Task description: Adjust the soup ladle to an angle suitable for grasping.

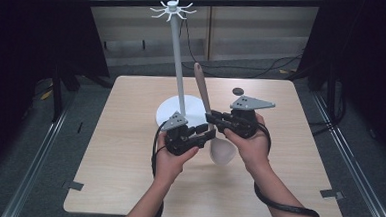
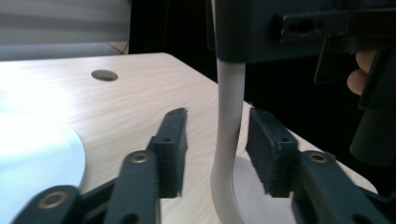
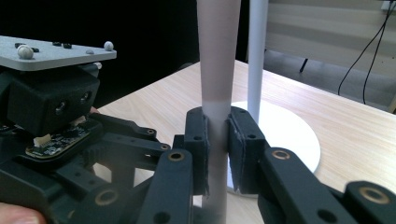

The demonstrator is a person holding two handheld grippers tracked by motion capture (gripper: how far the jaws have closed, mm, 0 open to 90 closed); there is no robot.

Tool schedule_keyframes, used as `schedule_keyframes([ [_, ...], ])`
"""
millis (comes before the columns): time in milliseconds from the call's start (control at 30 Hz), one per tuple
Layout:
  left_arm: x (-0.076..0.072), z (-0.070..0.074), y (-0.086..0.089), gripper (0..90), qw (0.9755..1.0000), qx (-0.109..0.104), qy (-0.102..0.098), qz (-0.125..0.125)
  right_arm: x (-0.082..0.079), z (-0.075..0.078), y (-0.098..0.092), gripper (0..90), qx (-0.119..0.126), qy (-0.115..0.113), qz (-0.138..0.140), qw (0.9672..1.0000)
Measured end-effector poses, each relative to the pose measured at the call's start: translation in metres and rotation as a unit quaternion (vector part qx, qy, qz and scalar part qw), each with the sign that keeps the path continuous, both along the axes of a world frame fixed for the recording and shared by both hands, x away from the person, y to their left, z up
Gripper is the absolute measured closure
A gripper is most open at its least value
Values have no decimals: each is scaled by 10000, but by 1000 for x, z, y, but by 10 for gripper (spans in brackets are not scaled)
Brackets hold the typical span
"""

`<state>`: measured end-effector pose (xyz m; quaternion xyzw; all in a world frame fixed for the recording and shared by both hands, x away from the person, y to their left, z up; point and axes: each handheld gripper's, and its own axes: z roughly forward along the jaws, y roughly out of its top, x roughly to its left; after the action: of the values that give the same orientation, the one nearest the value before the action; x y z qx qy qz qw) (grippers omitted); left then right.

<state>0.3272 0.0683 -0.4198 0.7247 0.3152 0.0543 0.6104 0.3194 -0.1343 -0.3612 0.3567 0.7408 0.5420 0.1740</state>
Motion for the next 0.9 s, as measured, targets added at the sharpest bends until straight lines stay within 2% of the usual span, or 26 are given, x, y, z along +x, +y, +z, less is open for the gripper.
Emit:
schedule_keyframes([
  [200, 0, 5, 1, 753, 9999, 5, -148, 41, 0, 0, 9, 792, 108, -4, 18, 9999],
  [267, 1, 5, 3, 787, 9999, -57, -131, 31, -1, 0, 11, 791, 181, 17, 14, 9998],
  [367, 1, 7, 5, 795, 9998, 17, -186, 22, -1, 0, 11, 790, 269, 31, -16, 9996],
  [400, 2, 8, 6, 798, 9997, 33, -251, -55, -1, -1, 10, 790, 402, 55, -10, 9992],
  [433, 2, 8, 6, 799, 9997, 46, -245, -68, -2, -2, 9, 789, 428, 54, -1, 9991],
  [667, 2, 10, 5, 801, 9991, 243, -303, -153, -3, -4, 4, 786, 523, 85, 9, 9986],
  [900, 4, 11, 5, 802, 9985, 329, -349, -247, -3, -8, 1, 781, 643, 71, 4, 9979],
])
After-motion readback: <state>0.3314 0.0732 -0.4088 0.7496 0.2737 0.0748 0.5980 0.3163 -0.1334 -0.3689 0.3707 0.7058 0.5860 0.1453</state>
